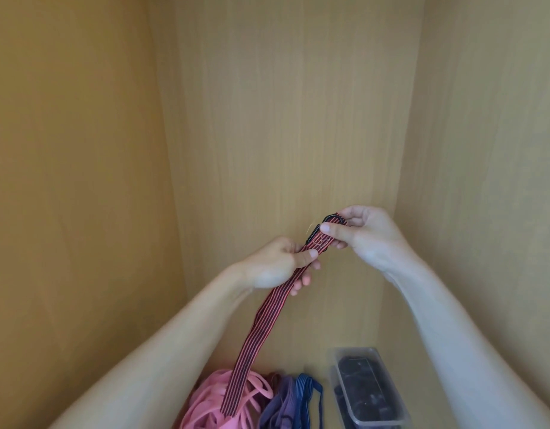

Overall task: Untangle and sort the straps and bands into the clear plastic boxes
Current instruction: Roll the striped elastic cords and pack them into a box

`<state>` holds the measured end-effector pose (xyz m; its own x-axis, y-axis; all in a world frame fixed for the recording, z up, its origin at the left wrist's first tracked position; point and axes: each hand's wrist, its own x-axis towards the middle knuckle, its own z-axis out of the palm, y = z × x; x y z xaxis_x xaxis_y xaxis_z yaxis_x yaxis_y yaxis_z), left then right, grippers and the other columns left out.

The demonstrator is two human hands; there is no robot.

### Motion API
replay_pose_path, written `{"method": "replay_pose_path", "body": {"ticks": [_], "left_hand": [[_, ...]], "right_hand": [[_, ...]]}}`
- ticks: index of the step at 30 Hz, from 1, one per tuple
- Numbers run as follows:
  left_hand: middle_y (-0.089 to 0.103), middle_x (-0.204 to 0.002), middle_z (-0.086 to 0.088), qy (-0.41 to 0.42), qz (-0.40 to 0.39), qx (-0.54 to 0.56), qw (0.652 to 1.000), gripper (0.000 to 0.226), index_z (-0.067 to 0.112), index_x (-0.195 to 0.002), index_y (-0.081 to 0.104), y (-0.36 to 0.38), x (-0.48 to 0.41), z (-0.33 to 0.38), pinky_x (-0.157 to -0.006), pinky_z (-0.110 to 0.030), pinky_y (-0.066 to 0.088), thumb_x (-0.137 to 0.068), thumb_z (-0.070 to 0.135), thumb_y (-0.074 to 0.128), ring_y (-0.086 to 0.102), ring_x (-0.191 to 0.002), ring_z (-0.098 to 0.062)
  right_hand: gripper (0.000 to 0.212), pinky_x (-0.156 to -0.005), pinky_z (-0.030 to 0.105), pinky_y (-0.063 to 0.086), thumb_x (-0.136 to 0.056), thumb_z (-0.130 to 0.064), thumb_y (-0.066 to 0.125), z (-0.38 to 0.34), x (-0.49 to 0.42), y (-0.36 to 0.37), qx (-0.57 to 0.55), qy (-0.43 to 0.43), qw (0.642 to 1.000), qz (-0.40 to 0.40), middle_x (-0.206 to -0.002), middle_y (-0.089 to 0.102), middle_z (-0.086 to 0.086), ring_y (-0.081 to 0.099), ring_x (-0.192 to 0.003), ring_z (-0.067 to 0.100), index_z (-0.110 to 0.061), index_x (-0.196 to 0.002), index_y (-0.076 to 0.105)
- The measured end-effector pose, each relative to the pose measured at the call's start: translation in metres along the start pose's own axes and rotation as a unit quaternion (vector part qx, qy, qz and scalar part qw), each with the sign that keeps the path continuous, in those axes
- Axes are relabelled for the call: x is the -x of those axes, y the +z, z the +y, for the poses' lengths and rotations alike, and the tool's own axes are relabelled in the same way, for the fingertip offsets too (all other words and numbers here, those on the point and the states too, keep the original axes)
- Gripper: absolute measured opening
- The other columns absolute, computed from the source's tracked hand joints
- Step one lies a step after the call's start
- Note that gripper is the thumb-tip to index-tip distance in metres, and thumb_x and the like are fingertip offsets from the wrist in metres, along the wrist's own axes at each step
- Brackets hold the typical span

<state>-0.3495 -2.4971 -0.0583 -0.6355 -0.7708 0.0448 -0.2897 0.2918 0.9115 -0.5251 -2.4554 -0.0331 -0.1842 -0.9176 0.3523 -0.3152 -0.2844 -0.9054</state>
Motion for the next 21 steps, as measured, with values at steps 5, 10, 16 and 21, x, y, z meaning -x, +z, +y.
{"method": "replay_pose_path", "body": {"ticks": [5, 10, 16, 21], "left_hand": [[0.048, -0.055, 0.004, 0.001, 0.023, -0.010, 1.000, 0.030, 0.003, -0.096, 0.058, 0.003, 0.000, -0.001, -0.048, -0.025, 0.040, -0.109, 0.025, 0.042, 0.041, -0.045, -0.010], [0.046, -0.054, 0.005, -0.003, 0.054, 0.025, 0.998, 0.029, 0.008, -0.089, 0.057, 0.002, -0.002, -0.001, -0.046, -0.025, 0.039, -0.108, 0.023, 0.043, 0.039, -0.044, -0.010], [0.046, -0.058, 0.001, 0.000, 0.064, 0.089, 0.994, 0.023, 0.008, -0.092, 0.058, 0.005, -0.001, 0.002, -0.048, -0.026, 0.042, -0.106, 0.016, 0.042, 0.041, -0.047, -0.013], [0.048, -0.072, -0.005, 0.022, -0.040, 0.266, 0.963, 0.038, 0.006, -0.108, 0.048, -0.005, 0.006, 0.008, -0.062, -0.030, 0.043, -0.072, 0.017, 0.046, 0.046, -0.060, -0.017]], "right_hand": [[0.020, -0.067, 0.026, 0.055, -0.080, -0.008, 0.082, 0.000, 0.002, 0.005, 0.005, -0.050, 0.999, 0.018, -0.083, 0.071, 0.011, 0.064, -0.063, 0.012, -0.008, -0.089, 0.064], [0.024, -0.064, 0.021, 0.048, -0.079, -0.013, 0.084, 0.003, 0.006, 0.013, 0.057, -0.130, 0.990, 0.024, -0.073, 0.071, -0.004, 0.058, -0.060, 0.005, -0.018, -0.082, 0.061], [0.022, -0.063, 0.018, 0.044, -0.082, -0.015, 0.080, 0.000, 0.014, 0.019, 0.139, -0.220, 0.965, 0.041, -0.071, 0.067, -0.007, 0.055, -0.063, 0.005, -0.014, -0.085, 0.058], [0.027, -0.072, 0.021, 0.043, -0.083, -0.015, 0.079, 0.007, 0.014, 0.025, 0.204, -0.298, 0.931, 0.058, -0.091, 0.058, -0.008, 0.051, -0.081, -0.002, -0.017, -0.089, 0.053]]}}
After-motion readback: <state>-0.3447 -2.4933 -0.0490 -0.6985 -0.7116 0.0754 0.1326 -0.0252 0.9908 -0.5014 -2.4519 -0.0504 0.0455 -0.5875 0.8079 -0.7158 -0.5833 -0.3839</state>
